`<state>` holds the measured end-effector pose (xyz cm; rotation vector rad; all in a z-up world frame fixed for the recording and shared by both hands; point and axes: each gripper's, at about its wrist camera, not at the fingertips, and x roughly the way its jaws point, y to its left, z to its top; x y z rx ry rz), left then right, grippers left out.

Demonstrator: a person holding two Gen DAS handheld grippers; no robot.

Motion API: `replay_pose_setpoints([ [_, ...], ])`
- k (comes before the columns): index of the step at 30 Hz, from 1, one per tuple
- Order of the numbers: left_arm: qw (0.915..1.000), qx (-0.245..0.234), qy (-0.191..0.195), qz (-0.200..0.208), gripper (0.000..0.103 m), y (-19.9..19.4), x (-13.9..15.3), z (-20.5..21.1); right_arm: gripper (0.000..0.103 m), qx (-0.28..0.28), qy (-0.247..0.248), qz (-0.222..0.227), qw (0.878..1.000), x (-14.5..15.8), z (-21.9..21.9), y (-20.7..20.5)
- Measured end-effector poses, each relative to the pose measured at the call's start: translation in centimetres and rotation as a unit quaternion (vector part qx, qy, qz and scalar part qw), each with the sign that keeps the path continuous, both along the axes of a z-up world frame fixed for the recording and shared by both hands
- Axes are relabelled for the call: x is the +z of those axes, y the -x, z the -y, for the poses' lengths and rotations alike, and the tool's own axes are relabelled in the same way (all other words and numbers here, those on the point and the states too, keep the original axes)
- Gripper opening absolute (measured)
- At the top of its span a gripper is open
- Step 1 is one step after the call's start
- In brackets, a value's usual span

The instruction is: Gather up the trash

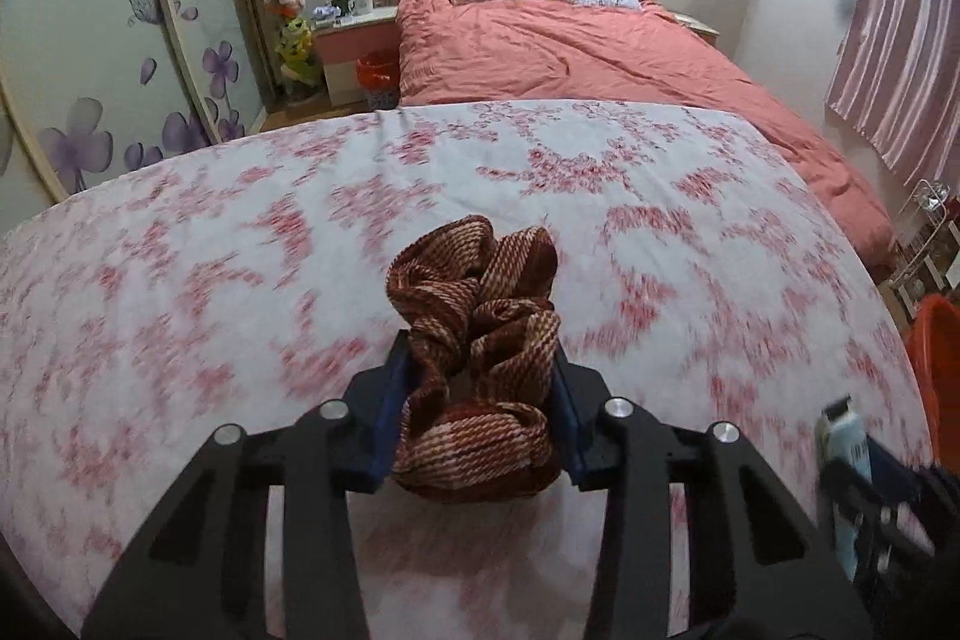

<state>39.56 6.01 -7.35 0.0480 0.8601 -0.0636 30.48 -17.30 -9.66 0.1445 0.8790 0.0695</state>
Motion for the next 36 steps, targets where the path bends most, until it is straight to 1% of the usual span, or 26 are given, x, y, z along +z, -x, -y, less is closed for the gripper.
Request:
replay_pose_setpoints([
  [3, 1.0000, -0.004, 0.008, -0.003, 0.041, 2.5, 0.3, -1.0, 0.029, 0.007, 0.001, -0.001, 1.000, 0.1, -0.4, 1.5],
  [7, 0.9997, -0.008, 0.023, -0.006, 0.042, 6.9, 0.4, -2.2, 0.029, 0.018, 0.003, -0.003, 1.000, 0.1, -1.0, 3.7],
  [9, 0.9995, -0.008, 0.030, -0.010, 0.044, 8.3, 0.3, -2.5, 0.029, 0.024, 0.009, -0.002, 1.000, 0.1, -1.3, 4.7],
  [10, 0.9994, -0.008, 0.032, -0.012, 0.047, 9.1, 0.3, -2.6, 0.029, 0.026, 0.010, -0.001, 1.000, 0.1, -1.5, 5.1],
  [12, 0.9996, -0.005, 0.026, -0.014, 0.050, 10.3, 0.0, -2.5, 0.029, 0.027, 0.014, 0.000, 1.000, 0.0, -1.6, 5.6],
  [14, 0.9996, -0.001, 0.022, -0.017, 0.054, 10.7, -0.4, -2.6, 0.029, 0.024, 0.015, 0.001, 1.000, 0.0, -1.8, 5.8],
  [17, 0.9993, 0.009, 0.027, -0.024, 0.056, 10.8, -0.8, -2.7, 0.029, 0.018, 0.016, 0.001, 1.000, -0.1, -1.9, 5.8],
  [24, 0.9992, 0.017, 0.029, -0.021, 0.057, 10.9, -1.2, -2.7, 0.029, 0.013, 0.022, 0.006, 1.000, -0.3, -2.1, 5.8],
  [28, 0.9992, 0.019, 0.028, -0.020, 0.062, 10.8, -1.6, -2.7, 0.029, 0.013, 0.021, 0.006, 1.000, -0.2, -2.0, 5.8],
  [36, 0.9992, 0.019, 0.028, -0.021, 0.062, 10.9, -1.6, -2.6, 0.029, 0.013, 0.026, 0.005, 1.000, -0.2, -2.2, 5.8],
])
